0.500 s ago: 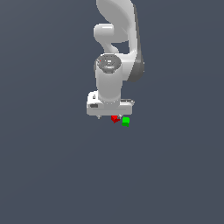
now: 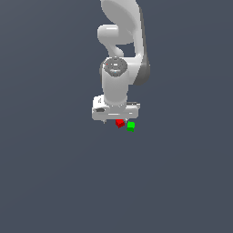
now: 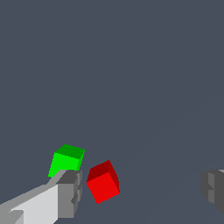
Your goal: Stack the red cube on top of the green cube.
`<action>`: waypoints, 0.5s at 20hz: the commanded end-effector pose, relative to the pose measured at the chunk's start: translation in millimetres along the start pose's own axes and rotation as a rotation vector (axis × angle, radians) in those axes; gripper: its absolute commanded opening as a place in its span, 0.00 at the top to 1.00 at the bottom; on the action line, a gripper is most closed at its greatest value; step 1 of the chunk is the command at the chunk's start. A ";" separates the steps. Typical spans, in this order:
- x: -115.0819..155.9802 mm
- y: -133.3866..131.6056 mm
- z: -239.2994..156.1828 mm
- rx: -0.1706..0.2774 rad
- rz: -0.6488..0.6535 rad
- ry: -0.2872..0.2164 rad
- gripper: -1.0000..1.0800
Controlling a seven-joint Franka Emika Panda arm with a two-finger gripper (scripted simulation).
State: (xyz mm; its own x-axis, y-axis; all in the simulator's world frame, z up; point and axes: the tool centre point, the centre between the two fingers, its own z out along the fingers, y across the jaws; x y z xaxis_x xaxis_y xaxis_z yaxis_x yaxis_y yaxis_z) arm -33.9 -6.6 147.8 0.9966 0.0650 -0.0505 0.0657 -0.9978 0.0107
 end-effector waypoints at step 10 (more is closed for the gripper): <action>-41.1 -24.2 43.2 -0.001 -0.251 0.029 0.04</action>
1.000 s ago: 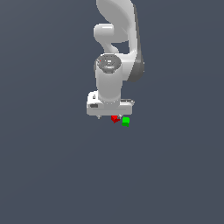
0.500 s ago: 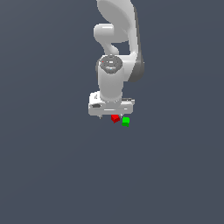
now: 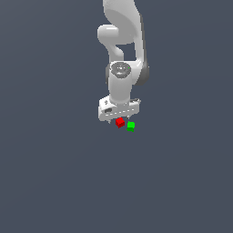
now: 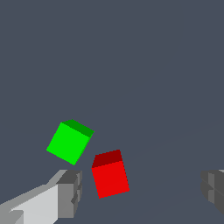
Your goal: Stack the red cube on top of the green cube.
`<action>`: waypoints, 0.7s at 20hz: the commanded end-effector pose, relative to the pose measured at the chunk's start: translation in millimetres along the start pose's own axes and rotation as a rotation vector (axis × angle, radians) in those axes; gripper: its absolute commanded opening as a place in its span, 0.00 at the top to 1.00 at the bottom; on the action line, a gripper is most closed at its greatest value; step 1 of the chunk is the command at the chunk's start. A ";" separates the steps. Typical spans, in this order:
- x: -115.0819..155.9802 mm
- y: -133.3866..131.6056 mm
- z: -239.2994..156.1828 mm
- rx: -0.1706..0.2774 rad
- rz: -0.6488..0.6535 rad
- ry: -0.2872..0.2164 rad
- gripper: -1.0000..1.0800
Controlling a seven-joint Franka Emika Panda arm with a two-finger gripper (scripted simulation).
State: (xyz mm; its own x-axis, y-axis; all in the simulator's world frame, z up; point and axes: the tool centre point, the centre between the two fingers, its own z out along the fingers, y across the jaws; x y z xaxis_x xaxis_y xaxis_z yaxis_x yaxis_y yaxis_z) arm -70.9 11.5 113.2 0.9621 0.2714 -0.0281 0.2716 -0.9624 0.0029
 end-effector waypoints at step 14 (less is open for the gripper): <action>-39.5 -22.2 43.2 0.000 -0.244 0.028 0.04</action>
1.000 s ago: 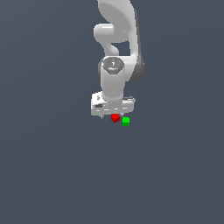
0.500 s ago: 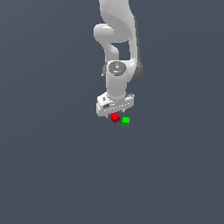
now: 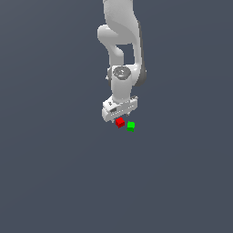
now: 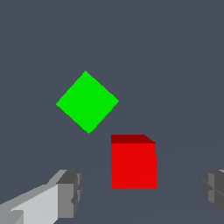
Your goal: Stack the red cube on top of the green cube.
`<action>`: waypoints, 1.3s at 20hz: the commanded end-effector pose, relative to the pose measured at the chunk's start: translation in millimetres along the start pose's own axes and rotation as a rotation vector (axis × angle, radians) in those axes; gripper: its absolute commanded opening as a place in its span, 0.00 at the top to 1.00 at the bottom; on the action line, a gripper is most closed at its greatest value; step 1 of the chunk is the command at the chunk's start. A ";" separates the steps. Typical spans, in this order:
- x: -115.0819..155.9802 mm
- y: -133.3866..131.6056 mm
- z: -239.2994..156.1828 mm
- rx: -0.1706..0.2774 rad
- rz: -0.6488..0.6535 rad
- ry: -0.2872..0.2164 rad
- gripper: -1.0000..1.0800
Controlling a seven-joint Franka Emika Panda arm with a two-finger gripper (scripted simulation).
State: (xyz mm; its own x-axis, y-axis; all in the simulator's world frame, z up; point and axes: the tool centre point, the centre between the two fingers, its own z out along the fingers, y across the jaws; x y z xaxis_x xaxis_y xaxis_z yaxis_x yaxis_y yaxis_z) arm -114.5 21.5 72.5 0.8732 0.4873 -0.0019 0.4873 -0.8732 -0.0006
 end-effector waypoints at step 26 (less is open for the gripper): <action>-2.2 -0.8 52.7 -0.001 -0.013 0.002 1.00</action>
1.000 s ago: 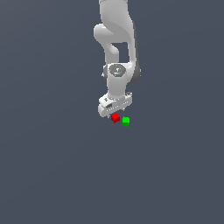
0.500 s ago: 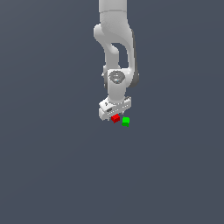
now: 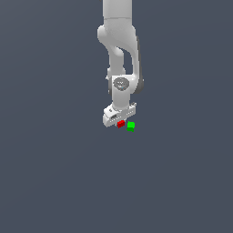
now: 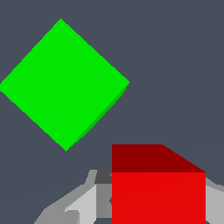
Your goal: Stack the red cube on top of the green cube.
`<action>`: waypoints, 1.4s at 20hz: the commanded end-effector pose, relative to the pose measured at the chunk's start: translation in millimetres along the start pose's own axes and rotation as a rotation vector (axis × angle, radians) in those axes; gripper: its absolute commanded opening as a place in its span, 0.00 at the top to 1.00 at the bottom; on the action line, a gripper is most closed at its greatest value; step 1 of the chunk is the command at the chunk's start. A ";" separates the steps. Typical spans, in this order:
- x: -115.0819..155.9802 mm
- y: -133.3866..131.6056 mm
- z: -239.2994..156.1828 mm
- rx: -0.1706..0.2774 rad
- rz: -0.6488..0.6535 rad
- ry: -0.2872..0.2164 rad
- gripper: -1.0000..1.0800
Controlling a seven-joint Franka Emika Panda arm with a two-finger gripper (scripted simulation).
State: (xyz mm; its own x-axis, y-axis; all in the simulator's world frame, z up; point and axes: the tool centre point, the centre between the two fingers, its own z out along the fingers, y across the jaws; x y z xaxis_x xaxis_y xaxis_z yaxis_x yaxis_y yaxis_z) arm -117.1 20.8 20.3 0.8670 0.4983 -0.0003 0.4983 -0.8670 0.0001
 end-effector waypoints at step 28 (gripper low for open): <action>-0.8 -0.6 -80.6 0.000 0.000 0.000 1.00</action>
State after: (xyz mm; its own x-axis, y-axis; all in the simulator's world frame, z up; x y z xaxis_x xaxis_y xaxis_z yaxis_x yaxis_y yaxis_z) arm -117.8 20.9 93.0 0.8668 0.4986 0.0001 0.4986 -0.8668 0.0007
